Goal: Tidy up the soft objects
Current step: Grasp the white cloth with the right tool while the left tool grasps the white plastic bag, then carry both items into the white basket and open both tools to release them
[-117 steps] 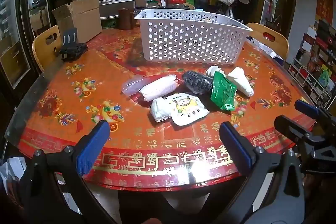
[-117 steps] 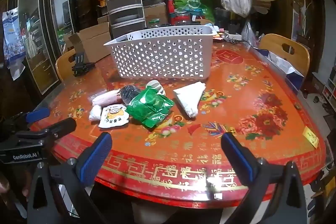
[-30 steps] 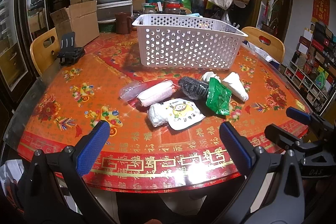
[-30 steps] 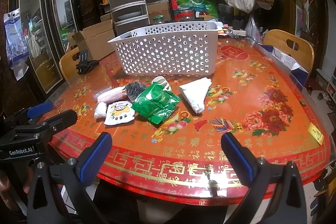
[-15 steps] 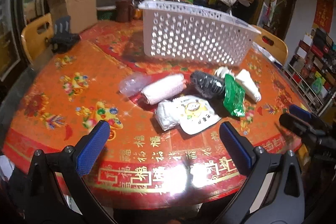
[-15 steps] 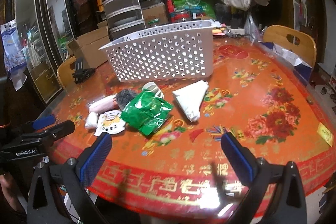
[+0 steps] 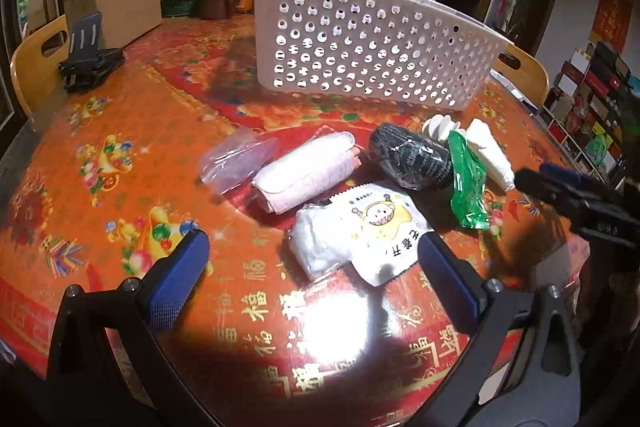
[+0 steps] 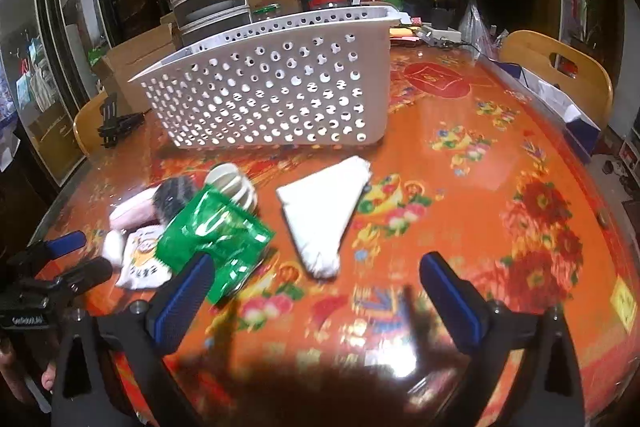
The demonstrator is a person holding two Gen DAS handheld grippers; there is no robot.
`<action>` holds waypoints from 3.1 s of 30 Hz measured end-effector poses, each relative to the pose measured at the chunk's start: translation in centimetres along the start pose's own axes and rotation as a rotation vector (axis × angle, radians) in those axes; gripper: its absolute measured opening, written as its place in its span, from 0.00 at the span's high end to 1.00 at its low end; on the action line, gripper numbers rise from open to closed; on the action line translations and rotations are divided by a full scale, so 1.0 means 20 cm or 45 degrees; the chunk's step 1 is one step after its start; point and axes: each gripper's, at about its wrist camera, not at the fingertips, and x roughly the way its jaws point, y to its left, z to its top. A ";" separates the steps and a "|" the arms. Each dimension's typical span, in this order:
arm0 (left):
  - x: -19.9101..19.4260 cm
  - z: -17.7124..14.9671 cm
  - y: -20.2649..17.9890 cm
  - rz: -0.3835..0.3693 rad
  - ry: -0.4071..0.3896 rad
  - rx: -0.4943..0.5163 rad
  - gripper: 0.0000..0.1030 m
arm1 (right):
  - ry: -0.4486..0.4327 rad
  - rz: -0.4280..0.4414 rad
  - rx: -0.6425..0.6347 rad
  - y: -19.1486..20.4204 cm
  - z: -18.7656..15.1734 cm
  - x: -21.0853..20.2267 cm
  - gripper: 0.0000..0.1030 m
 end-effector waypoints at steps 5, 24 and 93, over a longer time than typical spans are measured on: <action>0.03 0.02 0.00 0.003 0.016 0.007 0.03 | 0.052 0.002 -0.038 -0.01 0.08 0.09 0.13; 0.07 0.01 0.01 -0.002 0.021 0.017 0.34 | 0.101 0.020 -0.056 -0.01 0.08 0.18 0.59; 0.39 1.42 -0.17 0.019 0.098 0.092 0.71 | 0.086 0.031 -0.220 0.09 1.01 0.31 0.81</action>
